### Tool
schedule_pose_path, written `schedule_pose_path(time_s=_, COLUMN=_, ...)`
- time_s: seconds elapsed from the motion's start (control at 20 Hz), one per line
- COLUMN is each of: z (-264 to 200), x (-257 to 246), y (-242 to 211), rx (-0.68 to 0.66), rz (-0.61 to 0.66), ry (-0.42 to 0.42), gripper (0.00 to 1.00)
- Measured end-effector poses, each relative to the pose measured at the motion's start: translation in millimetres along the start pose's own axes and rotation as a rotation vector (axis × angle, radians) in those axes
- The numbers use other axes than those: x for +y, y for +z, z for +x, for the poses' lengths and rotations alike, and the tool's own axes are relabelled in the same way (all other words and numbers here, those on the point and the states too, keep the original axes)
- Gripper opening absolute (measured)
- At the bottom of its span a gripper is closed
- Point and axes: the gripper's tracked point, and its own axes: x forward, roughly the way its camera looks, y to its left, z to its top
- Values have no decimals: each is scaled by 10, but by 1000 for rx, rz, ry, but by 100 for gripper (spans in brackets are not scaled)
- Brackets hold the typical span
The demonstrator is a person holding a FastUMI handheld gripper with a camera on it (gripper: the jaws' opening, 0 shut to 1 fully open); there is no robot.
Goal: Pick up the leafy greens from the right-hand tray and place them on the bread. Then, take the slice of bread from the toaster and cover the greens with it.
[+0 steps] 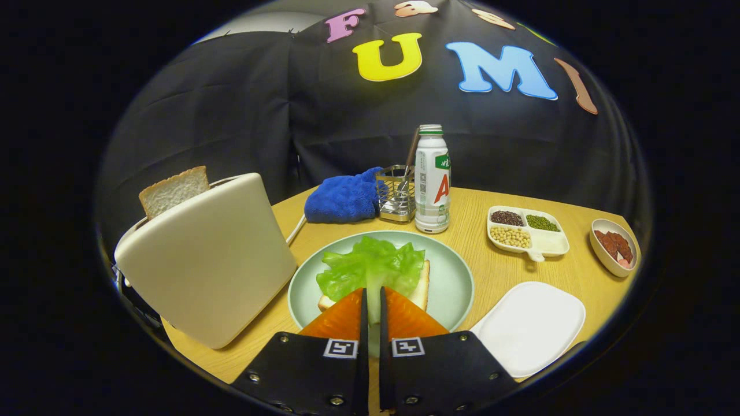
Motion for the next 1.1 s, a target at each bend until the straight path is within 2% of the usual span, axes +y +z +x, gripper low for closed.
schedule_pose_path(time_s=0.15, z=-57, x=-110, y=3, rx=-8, rz=2, ry=-46, gripper=18)
schedule_pose_path(time_s=0.2, z=-83, x=-136, y=33, rx=-16, rz=-4, ry=-58, gripper=31)
schedule_pose_path(time_s=0.25, z=-102, x=-164, y=12, rx=-15, rz=-10, ry=-67, gripper=36)
schedule_pose_path(time_s=0.5, z=-299, x=-224, y=181, rx=-96, rz=5, ry=-99, gripper=38)
schedule_pose_path(time_s=0.55, z=-333, x=-210, y=226, rx=-118, rz=-10, ry=-99, gripper=41)
schedule_pose_path(time_s=0.6, z=-348, x=-189, y=262, rx=-132, rz=-24, ry=-94, gripper=57)
schedule_pose_path(time_s=0.7, z=-397, x=-183, y=304, rx=-156, rz=-23, ry=-97, gripper=64)
schedule_pose_path(time_s=0.85, z=-534, x=19, y=383, rx=-201, rz=-7, ry=-63, gripper=64)
schedule_pose_path(time_s=1.1, z=-890, x=534, y=604, rx=-331, rz=-48, ry=-44, gripper=64)
